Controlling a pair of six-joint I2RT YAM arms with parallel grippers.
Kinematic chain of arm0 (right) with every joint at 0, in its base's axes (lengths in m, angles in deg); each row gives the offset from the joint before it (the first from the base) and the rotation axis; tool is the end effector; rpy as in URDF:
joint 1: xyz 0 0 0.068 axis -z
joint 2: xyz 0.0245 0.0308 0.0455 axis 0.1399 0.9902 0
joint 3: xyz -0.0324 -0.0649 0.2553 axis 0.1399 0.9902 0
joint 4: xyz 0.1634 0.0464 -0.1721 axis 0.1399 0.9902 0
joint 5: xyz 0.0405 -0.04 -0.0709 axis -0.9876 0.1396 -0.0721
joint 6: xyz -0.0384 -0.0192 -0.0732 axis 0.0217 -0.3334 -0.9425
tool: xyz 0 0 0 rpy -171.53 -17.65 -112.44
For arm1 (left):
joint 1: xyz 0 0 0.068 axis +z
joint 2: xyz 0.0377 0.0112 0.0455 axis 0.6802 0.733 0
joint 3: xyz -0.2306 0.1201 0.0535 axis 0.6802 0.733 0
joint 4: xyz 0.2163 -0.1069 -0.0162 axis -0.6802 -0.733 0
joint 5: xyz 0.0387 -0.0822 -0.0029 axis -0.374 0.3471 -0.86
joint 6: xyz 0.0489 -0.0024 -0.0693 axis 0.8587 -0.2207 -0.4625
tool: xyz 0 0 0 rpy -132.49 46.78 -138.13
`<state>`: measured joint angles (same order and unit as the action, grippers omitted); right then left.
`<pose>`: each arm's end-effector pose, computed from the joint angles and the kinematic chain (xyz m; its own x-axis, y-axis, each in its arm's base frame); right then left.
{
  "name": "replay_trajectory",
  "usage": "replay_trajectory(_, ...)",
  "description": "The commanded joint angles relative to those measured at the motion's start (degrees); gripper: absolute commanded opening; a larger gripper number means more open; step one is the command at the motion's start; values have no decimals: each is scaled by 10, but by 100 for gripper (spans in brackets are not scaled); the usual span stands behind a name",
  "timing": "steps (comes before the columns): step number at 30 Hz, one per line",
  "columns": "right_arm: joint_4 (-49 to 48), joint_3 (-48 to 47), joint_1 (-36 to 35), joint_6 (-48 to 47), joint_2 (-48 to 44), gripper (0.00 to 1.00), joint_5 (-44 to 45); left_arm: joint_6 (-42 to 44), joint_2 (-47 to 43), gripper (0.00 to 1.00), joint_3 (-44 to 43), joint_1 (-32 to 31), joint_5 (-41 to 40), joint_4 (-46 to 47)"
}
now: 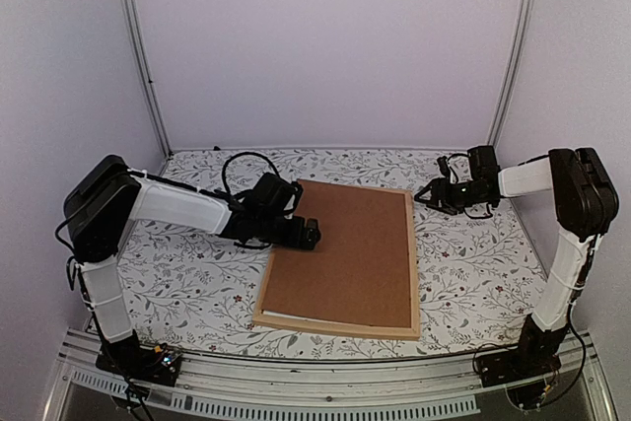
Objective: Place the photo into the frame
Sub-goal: Place the backboard on the frame body, then rotate the photo frame at the center of the board.
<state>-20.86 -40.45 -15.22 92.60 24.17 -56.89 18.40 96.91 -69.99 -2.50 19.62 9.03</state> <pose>0.3797 0.0939 0.1342 -0.8495 0.0990 -0.5182 -0.2901 0.7328 0.6155 0.2861 -0.2800 0.1257 -0.7908 0.0840 -0.6062 0.3070 0.9113 -0.2742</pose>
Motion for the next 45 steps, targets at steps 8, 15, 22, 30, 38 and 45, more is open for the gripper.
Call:
replay_trajectory(8, -10, 8, -7, 1, -16, 61, 4, -12, 11, 100, -95, 10, 19, -198)
replay_trajectory(15, -13, 14, -9, 1, -16, 61, 5, -12, -1, 100, -134, 13, 34, -234)
replay_trajectory(22, -15, 27, -23, 3, -27, 61, 20, 4, -3, 100, -134, 21, 7, -235)
replay_trajectory(30, -7, 50, -57, 30, -58, 69, 77, 30, -8, 100, -134, 72, 40, -221)
replay_trajectory(38, 21, 53, -85, 55, -60, 73, 139, 39, 9, 100, -115, 132, 161, -175)
replay_trajectory(45, 11, 76, -111, 79, -71, 76, 140, 29, 35, 97, -107, 140, 223, -148)
